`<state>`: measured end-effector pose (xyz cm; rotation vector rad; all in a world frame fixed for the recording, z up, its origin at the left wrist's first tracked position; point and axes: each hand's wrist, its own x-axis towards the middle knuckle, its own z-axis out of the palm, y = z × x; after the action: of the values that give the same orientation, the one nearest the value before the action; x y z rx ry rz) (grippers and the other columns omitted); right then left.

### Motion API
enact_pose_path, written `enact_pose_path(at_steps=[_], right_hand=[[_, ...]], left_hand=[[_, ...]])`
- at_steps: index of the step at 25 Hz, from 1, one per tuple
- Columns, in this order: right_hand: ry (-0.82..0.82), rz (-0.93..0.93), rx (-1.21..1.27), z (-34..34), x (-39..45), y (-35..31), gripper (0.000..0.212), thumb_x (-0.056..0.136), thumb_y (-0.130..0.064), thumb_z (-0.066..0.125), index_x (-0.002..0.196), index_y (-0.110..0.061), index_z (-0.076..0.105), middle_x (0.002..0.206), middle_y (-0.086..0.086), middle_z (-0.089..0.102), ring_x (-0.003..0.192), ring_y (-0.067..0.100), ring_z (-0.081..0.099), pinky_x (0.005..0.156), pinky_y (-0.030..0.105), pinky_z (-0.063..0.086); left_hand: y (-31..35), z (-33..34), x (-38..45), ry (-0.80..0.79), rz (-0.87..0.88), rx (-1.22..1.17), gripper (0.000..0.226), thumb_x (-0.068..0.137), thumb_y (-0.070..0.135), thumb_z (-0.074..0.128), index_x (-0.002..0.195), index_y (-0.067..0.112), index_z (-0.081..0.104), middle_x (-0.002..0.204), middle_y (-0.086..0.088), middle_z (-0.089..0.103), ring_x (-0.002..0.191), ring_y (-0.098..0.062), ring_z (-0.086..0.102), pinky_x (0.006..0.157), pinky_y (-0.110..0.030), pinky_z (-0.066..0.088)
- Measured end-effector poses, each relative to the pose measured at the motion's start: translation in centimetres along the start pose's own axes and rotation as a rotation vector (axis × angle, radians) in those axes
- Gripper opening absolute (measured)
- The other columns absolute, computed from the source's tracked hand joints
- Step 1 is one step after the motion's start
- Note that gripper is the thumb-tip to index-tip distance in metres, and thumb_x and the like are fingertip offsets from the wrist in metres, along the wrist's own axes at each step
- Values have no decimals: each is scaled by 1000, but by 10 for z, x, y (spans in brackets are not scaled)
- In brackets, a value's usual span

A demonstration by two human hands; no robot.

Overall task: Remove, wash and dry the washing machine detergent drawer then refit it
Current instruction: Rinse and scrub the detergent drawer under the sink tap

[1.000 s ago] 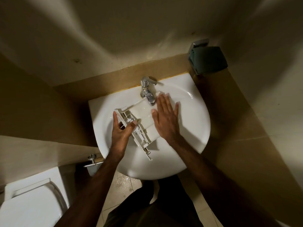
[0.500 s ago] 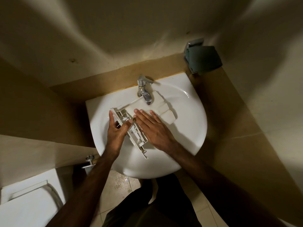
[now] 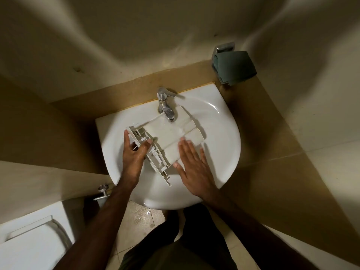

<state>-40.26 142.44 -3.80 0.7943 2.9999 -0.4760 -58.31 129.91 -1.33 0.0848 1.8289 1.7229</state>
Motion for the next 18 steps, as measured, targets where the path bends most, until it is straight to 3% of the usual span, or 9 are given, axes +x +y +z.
enact_pose_path(at_steps=[5, 9, 14, 18], right_hand=[[29, 246, 129, -6, 27, 9, 65, 111, -47, 22, 167, -18, 6, 175, -1, -5, 161, 15, -7, 130, 53, 5], [44, 157, 192, -5, 4, -28, 64, 112, -39, 27, 167, -19, 2, 175, -1, -12, 160, 13, -13, 129, 47, 3], [100, 322, 217, -12, 59, -3, 70, 111, -46, 28, 167, -12, 3, 175, 5, -5, 162, 17, -4, 130, 54, 12], [106, 165, 120, 1, 35, -18, 68, 111, -44, 28, 167, -11, 6, 175, 6, -6, 162, 19, -8, 130, 54, 7]], left_hand=[[-2, 1, 1, -17, -15, 12, 79, 98, 25, 72, 162, 33, 27, 130, -6, 72, 111, -20, 74, 91, -41, 62], [-3, 3, -1, -10, 30, 28, 68, 98, 27, 72, 156, 30, 36, 125, -8, 74, 109, -23, 75, 88, -41, 63], [0, 4, -2, -16, 13, 14, 66, 98, 26, 72, 154, 34, 38, 124, -7, 74, 107, -19, 75, 86, -39, 64], [1, 4, -4, -4, 19, 16, 63, 99, 26, 71, 152, 33, 40, 123, -7, 75, 107, -19, 75, 86, -37, 63]])
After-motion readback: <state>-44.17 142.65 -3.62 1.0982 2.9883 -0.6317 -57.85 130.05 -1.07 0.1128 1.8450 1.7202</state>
